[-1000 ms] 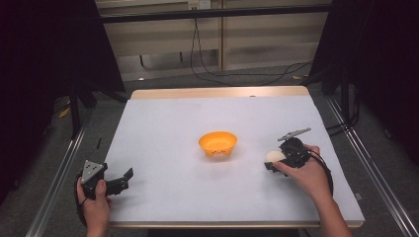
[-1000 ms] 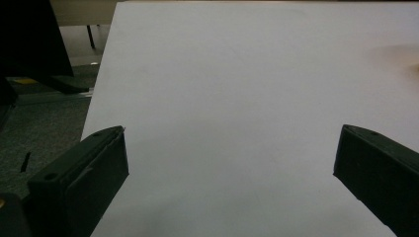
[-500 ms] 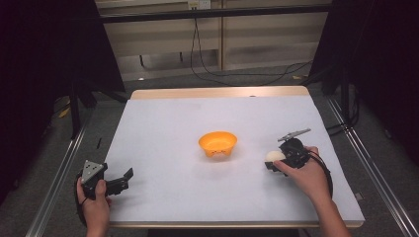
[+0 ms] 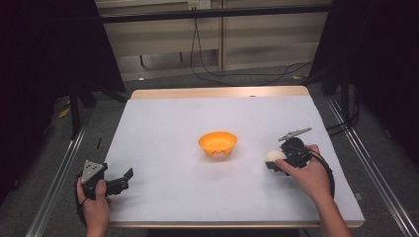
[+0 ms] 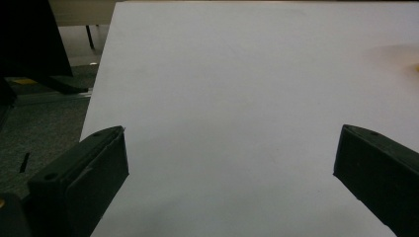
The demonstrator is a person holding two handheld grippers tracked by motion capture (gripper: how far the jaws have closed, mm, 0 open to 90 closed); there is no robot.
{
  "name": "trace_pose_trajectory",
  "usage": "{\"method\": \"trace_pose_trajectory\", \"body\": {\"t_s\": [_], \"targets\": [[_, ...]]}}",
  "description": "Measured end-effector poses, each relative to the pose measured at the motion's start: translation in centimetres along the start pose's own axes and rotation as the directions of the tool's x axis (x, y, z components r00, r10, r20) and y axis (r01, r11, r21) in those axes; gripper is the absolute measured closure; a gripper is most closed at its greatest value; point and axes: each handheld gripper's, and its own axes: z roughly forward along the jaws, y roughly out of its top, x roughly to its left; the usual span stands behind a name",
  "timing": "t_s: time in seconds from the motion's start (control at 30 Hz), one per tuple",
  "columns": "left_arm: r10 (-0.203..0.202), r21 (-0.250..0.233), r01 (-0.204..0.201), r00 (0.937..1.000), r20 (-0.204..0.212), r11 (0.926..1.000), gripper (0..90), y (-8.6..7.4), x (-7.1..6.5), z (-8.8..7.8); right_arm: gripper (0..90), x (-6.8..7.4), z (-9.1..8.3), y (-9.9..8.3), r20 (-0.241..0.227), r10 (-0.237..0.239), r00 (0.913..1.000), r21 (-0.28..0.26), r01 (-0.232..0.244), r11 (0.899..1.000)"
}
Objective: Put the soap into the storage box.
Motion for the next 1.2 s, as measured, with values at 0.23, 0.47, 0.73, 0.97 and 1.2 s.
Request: {"method": "trace_pose_trajectory", "body": {"t_s": [0.23,0.47,0.73,0.97,1.2], "targets": [[-0.005,-0.003,0.005,1.0,0.0,1.0,0.1,0.0,0.0,0.0,24.4,0.1,-0.8,0.9,-0.013,-0.023,0.9997,-0.001,0.023,1.0],[-0.004,-0.003,0.004,1.0,0.0,1.0,0.1,0.0,0.0,0.0,24.4,0.3,-1.0,1.6,-0.025,-0.055,0.9982,0.024,0.056,0.998],[-0.004,-0.003,0.004,1.0,0.0,1.0,0.1,0.0,0.0,0.0,24.4,0.6,-1.2,2.6,-0.029,-0.06,0.9978,0.023,0.061,0.998],[-0.001,-0.001,0.001,1.0,0.001,1.0,0.1,0.0,-0.1,0.0,24.5,0.9,-1.3,3.9,-0.036,-0.08,0.9962,0.012,0.08,0.997],[0.002,-0.001,-0.002,1.0,-0.001,1.0,0.1,0.0,-0.1,0.0,24.5,1.3,-1.6,5.2,-0.053,-0.084,0.9951,-0.004,0.084,0.996]]}}
